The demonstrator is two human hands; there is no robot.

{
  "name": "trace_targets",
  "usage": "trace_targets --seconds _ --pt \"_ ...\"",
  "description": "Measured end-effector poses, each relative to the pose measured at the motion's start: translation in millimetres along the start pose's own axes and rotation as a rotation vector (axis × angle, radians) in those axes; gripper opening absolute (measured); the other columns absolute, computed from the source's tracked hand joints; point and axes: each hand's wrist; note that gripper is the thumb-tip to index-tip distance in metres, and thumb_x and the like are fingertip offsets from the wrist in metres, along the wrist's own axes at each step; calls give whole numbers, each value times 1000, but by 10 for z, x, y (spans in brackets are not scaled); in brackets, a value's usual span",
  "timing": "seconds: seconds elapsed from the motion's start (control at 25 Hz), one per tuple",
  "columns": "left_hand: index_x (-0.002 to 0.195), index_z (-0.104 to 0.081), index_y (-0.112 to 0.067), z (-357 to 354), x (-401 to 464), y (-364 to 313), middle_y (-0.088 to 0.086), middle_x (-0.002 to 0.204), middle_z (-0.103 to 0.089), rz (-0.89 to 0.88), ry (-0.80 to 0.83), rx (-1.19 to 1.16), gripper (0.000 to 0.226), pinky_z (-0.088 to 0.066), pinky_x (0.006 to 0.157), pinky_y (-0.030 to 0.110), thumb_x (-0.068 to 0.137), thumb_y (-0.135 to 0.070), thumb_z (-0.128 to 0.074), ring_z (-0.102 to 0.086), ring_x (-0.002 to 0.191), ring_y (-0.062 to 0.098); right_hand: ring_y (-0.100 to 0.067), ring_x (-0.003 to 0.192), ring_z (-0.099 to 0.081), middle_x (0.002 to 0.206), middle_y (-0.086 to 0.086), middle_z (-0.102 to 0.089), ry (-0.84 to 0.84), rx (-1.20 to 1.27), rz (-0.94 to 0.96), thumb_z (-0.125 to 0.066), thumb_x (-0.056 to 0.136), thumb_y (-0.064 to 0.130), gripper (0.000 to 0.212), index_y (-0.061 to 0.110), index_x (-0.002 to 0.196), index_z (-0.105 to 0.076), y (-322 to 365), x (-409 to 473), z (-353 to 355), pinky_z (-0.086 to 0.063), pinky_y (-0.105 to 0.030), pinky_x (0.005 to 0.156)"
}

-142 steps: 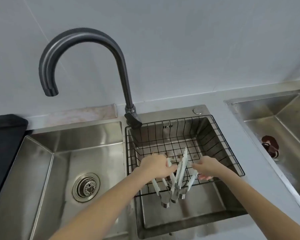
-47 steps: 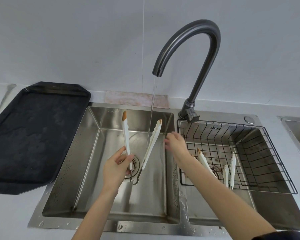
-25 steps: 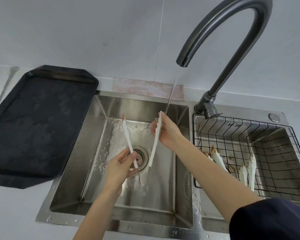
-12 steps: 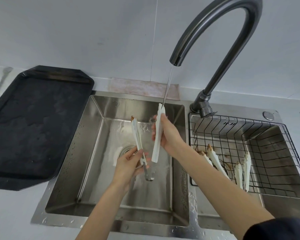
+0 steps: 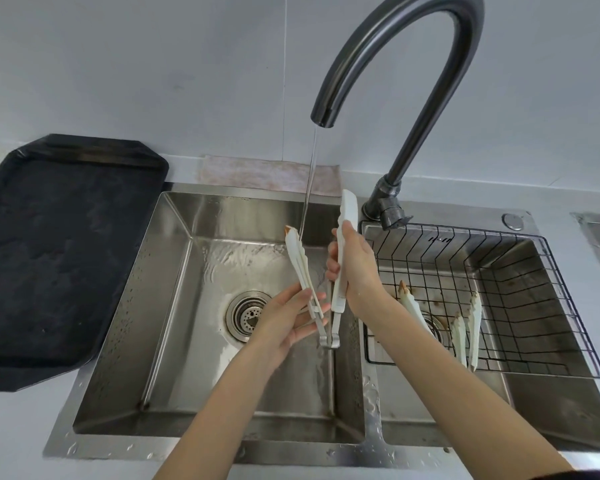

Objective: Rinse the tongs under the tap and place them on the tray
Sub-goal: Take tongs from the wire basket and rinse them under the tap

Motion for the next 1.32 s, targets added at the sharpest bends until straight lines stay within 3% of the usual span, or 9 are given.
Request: trace_targets --seconds 0.12,0.24,0.44,0.64,0.84,0.92,1.04,1.24,1.32 --pt "101 -61 -11 -38 15 -22 8 89 -70 18 22 14 14 -61 61 28 93 -10 -49 -72 63 12 -4 41 -35 67 3 -43 -43 -20 50 -46 95 30 14 17 98 -43 23 -4 37 -32 -16 38" --pt "97 -62 -12 -70 21 -35 8 91 -70 15 38 21 13 -61 64 28 93 -10 -50 -73 66 12 -7 49 -38 75 2 -47 -97 -53 98 -47 95 26 26 16 114 -33 28 -14 78 -34 -16 41" --pt "102 -62 -14 -35 -20 -98 4 84 -67 -36 14 12 14 -60 68 33 91 -18 -54 -72 69 15 -9 51 -42 76 5 -53 -97 -303 178 -36 99 33 21 16 105 -46 -69 37 150 -39 -23 51" --pt "106 -62 -21 37 -31 -193 -5 72 -74 -95 47 183 23 -60 70 33 94 -33 -46 -73 76 15 -10 48 -38 65 1 -47 -106 -270 -35 -25 101 37 41 8 98 -53 -325 152 128 -36 -18 40" --pt "103 -63 -9 14 47 -330 7 92 -72 -152 101 281 21 -58 63 23 94 -22 -49 -73 70 12 -7 29 -48 35 3 -54 -43 -70 -319 -25 100 41 51 2 119 -52 -504 209 119 -40 -15 34" --pt "99 -63 -12 -57 106 -402 4 92 -71 -147 107 233 15 -58 62 22 93 -14 -50 -72 69 9 -7 34 -56 46 -2 -61 -40 -2 -389 -29 99 42 52 3 124 -53 -534 230 102 -47 -16 39" --pt "99 -59 -9 -191 244 -521 4 89 -69 -85 109 100 13 -59 62 20 91 -5 -51 -71 67 8 -24 73 -65 82 -10 -65 -54 -7 -438 -32 97 47 56 5 128 -51 -571 277 97 -53 -34 70" --pt "105 -53 -2 -370 466 -624 10 85 -65 26 35 -70 17 -59 59 23 92 -13 -54 -66 73 15 -22 80 -59 78 -7 -60 -56 -8 -472 -34 95 50 54 12 130 -50 -527 272 93 -48 -33 72" --pt "94 -56 -3 -418 528 -701 8 79 -61 42 -6 -148 20 -57 65 25 90 -23 -56 -62 70 15 -18 67 -59 73 -9 -53 -53 -14 -435 -31 99 43 33 19 110 -50 -492 246 116 -48 -22 58"
Point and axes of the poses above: each hand's wrist, its own x-axis towards the middle knuckle, its own z-axis out of the back of the hand, y = z × x
